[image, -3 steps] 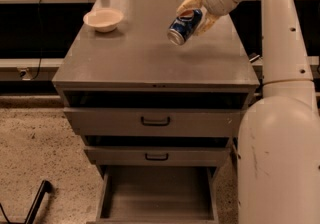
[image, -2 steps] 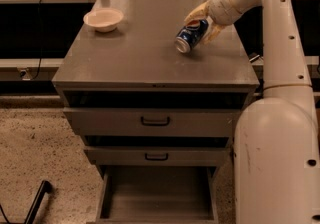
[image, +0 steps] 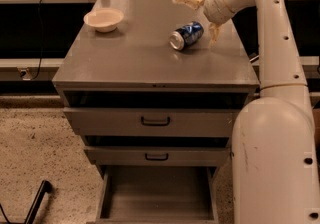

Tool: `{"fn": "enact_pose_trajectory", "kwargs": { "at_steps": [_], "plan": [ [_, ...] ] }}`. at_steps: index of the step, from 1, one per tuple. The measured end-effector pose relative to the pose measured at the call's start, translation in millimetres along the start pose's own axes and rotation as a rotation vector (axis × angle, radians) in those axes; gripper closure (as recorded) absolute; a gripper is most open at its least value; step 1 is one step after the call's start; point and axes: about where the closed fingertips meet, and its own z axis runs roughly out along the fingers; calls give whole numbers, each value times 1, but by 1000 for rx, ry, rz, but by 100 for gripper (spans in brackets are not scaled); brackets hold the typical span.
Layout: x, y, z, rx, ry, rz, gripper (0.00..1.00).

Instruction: Pick pepsi can from bottom drawer and place on counter

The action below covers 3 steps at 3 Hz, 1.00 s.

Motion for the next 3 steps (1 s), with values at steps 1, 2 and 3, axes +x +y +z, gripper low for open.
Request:
{"fn": "enact_pose_trajectory", "kwargs": {
  "at_steps": [1, 2, 3],
  "plan": [
    [2, 0, 2, 3, 8, 1, 0],
    [9, 15, -18, -10, 29, 32, 0],
    [10, 31, -39, -27, 40, 61, 0]
  ]
}}
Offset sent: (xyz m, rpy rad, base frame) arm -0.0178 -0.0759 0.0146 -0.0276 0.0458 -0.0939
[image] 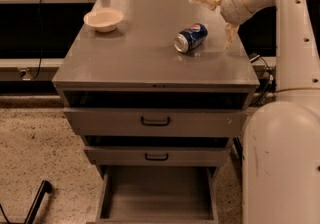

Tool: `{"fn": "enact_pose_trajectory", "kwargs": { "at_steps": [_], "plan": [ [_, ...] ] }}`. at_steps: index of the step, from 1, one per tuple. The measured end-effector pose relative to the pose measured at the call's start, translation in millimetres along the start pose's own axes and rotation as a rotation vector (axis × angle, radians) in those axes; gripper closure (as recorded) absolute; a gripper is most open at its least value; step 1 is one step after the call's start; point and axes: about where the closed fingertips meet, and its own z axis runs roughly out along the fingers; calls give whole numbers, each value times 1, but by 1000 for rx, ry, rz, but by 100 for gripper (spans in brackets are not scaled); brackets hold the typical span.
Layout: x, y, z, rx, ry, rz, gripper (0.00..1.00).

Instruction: Pick pepsi can from bottom drawer and place on counter

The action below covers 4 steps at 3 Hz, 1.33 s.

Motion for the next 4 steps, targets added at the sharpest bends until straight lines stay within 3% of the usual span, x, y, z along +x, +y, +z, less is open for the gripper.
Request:
{"fn": "enact_pose_trajectory", "kwargs": {
  "at_steps": [2, 3, 4],
  "plan": [
    [12, 14, -48, 6, 79, 24, 0],
    [8, -2, -78, 40, 142, -33, 0],
    [-11, -15, -89, -47, 164, -116, 0]
  ]
}}
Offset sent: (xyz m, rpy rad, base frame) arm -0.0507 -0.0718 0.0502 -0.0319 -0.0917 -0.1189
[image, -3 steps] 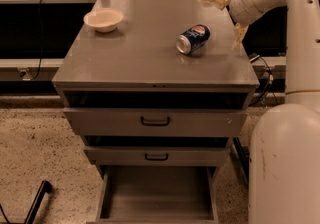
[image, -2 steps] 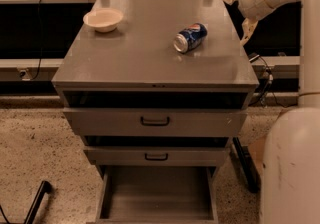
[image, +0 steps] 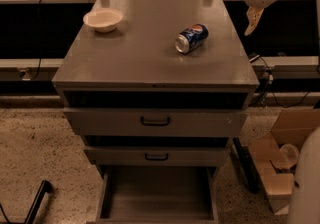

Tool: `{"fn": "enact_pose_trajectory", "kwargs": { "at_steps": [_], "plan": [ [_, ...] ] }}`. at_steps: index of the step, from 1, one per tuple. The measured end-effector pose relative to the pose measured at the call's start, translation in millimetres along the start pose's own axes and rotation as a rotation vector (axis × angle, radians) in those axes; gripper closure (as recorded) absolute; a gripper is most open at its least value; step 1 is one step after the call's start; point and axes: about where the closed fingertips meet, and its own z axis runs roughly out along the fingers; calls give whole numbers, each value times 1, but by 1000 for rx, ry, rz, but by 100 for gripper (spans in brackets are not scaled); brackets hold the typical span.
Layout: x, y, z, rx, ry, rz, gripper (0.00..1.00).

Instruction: Pick pepsi can from bottom drawer and place on counter

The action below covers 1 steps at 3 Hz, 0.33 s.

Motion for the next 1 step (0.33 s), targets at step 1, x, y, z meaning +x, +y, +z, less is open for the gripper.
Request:
{"fn": "enact_pose_trajectory", "kwargs": {
  "at_steps": [1],
  "plan": [
    [-3, -3, 4, -4, -3, -7, 0]
  ]
}}
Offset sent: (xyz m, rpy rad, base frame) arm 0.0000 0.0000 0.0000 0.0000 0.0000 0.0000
